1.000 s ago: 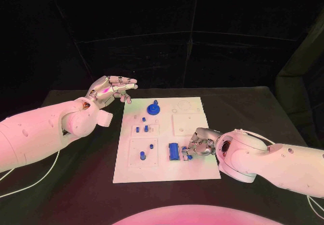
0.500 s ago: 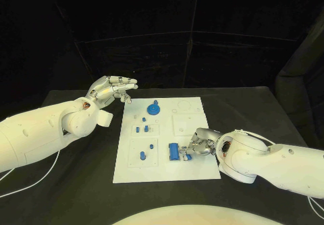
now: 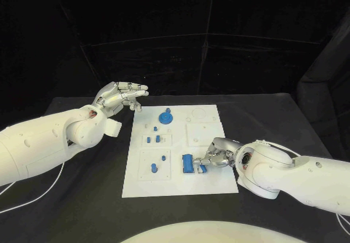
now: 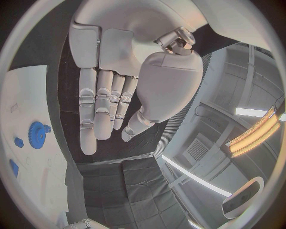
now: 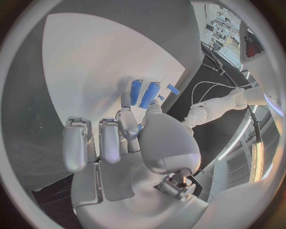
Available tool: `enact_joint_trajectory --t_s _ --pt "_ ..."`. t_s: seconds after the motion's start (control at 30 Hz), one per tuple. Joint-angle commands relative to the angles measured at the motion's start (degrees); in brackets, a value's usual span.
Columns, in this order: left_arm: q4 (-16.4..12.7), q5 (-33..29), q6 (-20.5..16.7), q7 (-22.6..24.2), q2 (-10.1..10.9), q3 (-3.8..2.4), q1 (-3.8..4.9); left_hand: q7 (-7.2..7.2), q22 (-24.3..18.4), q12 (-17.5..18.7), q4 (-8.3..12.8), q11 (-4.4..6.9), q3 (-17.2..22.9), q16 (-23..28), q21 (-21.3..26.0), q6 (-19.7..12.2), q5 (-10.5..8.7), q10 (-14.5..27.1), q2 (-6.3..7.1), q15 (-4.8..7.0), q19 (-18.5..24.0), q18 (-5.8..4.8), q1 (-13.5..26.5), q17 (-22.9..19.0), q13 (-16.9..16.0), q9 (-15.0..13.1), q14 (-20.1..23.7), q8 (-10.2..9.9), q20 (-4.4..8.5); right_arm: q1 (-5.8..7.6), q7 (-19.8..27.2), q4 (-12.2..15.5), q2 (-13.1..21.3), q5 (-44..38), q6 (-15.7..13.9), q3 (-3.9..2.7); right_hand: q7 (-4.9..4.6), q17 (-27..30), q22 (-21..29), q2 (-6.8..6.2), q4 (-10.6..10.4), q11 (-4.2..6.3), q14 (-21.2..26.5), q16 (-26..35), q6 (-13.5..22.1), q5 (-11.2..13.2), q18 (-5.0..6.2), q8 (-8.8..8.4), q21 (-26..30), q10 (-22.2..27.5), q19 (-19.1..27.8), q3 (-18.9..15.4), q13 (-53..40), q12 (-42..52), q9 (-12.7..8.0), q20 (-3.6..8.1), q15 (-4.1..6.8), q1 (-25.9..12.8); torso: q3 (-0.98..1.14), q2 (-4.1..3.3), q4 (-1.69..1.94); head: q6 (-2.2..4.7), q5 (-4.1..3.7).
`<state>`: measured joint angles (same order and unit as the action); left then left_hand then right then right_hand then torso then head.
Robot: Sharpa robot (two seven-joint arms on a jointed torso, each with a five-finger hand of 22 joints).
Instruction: Assemble the parts on the task board
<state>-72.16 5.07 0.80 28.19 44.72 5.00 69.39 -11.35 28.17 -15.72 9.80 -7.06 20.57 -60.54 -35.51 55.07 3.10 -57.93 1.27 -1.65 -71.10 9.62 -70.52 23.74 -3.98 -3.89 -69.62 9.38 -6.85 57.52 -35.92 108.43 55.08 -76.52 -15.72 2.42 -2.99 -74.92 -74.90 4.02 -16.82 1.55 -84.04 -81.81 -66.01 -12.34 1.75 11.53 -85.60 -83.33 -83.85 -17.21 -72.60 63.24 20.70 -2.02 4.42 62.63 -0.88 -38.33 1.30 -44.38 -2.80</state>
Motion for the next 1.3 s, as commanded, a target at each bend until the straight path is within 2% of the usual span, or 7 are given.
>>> enact_joint_trajectory --t_s 0.03,0.13,0.37,0.8,0.9,1.1,1.3 --pt "0.0 -0.24 0.59 0.14 -0.04 -0.05 0.08 0.01 -0.09 -0.15 -0.02 -0.03 -0.3 -0.29 0.33 -0.22 -0.16 0.25 -0.29 -0.08 -0.08 0.8 -0.28 -0.09 0.0 -0.05 0.31 0.2 -0.29 0.05 1.1 0.68 0.47 0.11 0.53 -0.01 -0.03 -1.7 -11.22 0.21 0.09 -0.32 -3.51 -0.32 -0.39 0.23 -0.37 -0.22 -0.28 0.04 -2.67 -0.29 -0.02 -0.09 0.11 0.16 0.3 -0.5 0.01 0.04 -0.06 -0.02 -0.09" --pt "0.05 -0.24 0.59 0.13 -0.05 -0.05 0.08 0.01 -0.09 -0.15 -0.02 -0.03 -0.3 -0.29 0.33 -0.22 -0.16 0.25 -0.29 -0.08 -0.08 0.8 -0.28 -0.09 0.0 -0.05 0.31 0.2 -0.29 0.05 1.25 0.94 0.7 0.64 1.21 -0.01 -0.01 -1.78 -11.26 0.47 0.12 -0.31 -3.53 -0.37 -0.44 0.11 -0.38 -0.21 -0.32 0.02 -2.7 -0.24 -0.05 -0.07 0.16 0.17 0.31 -0.49 0.02 0.1 -0.13 -0.03 -0.07" --pt "0.12 -0.24 0.62 0.12 -0.1 -0.04 0.08 0.01 -0.09 -0.15 -0.02 -0.03 -0.3 -0.29 0.33 -0.22 -0.16 0.25 -0.29 -0.08 -0.08 0.8 -0.28 -0.09 0.0 -0.05 0.31 0.2 -0.29 0.05 1.51 1.32 0.85 1.71 2.11 -0.01 0.03 -1.93 -11.36 1.1 0.14 -0.27 -3.56 -0.45 -0.53 -0.1 -0.42 -0.2 -0.42 -0.04 -2.79 -0.15 -0.11 -0.01 0.29 0.19 0.33 -0.49 0.0 0.09 0.05 0.06 -0.25" --pt "0.1 -0.24 0.48 0.1 -0.05 -0.04 0.08 0.01 -0.09 -0.15 -0.02 -0.03 -0.3 -0.29 0.33 -0.22 -0.16 0.25 -0.29 -0.08 -0.08 0.8 -0.28 -0.09 0.0 -0.05 0.31 0.2 -0.29 0.06 2.02 1.14 1.1 2.14 2.48 -0.01 0.07 -1.91 -11.38 1.81 0.43 -0.23 -3.55 -0.44 -0.53 -0.93 -0.42 -0.28 -0.42 -0.1 -2.79 -0.04 -0.18 -0.01 0.51 0.22 0.37 0.29 -0.07 0.02 -0.02 0.08 -0.29" --pt "0.07 -0.24 0.46 0.09 -0.02 -0.04 0.08 0.01 -0.09 -0.15 -0.02 -0.03 -0.3 -0.29 0.33 -0.22 -0.16 0.25 -0.29 -0.08 -0.08 0.8 -0.28 -0.09 0.0 -0.05 0.31 0.2 -0.29 0.06 1.98 1.02 1.43 1.48 3.04 -0.01 0.09 -1.98 -11.4 1.32 1.49 -0.2 -3.55 -0.46 -0.53 -1.11 -0.42 -0.38 -0.43 -0.12 -2.8 0.14 -0.2 -0.11 0.77 0.26 0.4 2.98 -0.06 0.02 0.07 0.09 -0.37" --pt "0.09 -0.24 0.43 0.08 0.0 -0.04 0.08 0.01 -0.09 -0.15 -0.02 -0.03 -0.3 -0.29 0.33 -0.22 -0.16 0.25 -0.29 -0.08 -0.08 0.8 -0.28 -0.09 0.0 -0.05 0.31 0.2 -0.29 0.06 2.15 1.1 1.72 0.67 4.83 -0.01 0.1 -2.1 -11.43 0.21 5.56 -0.15 -3.56 -0.51 -0.51 -0.79 -0.42 -0.51 -0.42 -0.13 -2.8 1.2 -0.28 -0.19 1.11 0.33 0.47 9.36 0.0 0.01 0.07 0.07 -0.28" --pt "0.13 -0.24 0.39 0.05 0.01 -0.04 0.08 0.01 -0.09 -0.15 -0.02 -0.03 -0.3 -0.29 0.33 -0.22 -0.16 0.25 -0.29 -0.08 -0.08 0.8 -0.28 -0.09 0.0 -0.05 0.31 0.2 -0.29 0.06 2.26 1.15 1.67 0.36 5.74 -0.01 0.06 -2.14 -11.49 -0.05 6.73 -0.17 -3.56 -0.51 -0.58 0.55 -0.44 -0.58 -0.47 -0.13 -2.84 1.21 -0.26 -0.31 1.27 0.32 0.44 10.8 -0.02 -0.01 -0.04 0.09 -0.25"
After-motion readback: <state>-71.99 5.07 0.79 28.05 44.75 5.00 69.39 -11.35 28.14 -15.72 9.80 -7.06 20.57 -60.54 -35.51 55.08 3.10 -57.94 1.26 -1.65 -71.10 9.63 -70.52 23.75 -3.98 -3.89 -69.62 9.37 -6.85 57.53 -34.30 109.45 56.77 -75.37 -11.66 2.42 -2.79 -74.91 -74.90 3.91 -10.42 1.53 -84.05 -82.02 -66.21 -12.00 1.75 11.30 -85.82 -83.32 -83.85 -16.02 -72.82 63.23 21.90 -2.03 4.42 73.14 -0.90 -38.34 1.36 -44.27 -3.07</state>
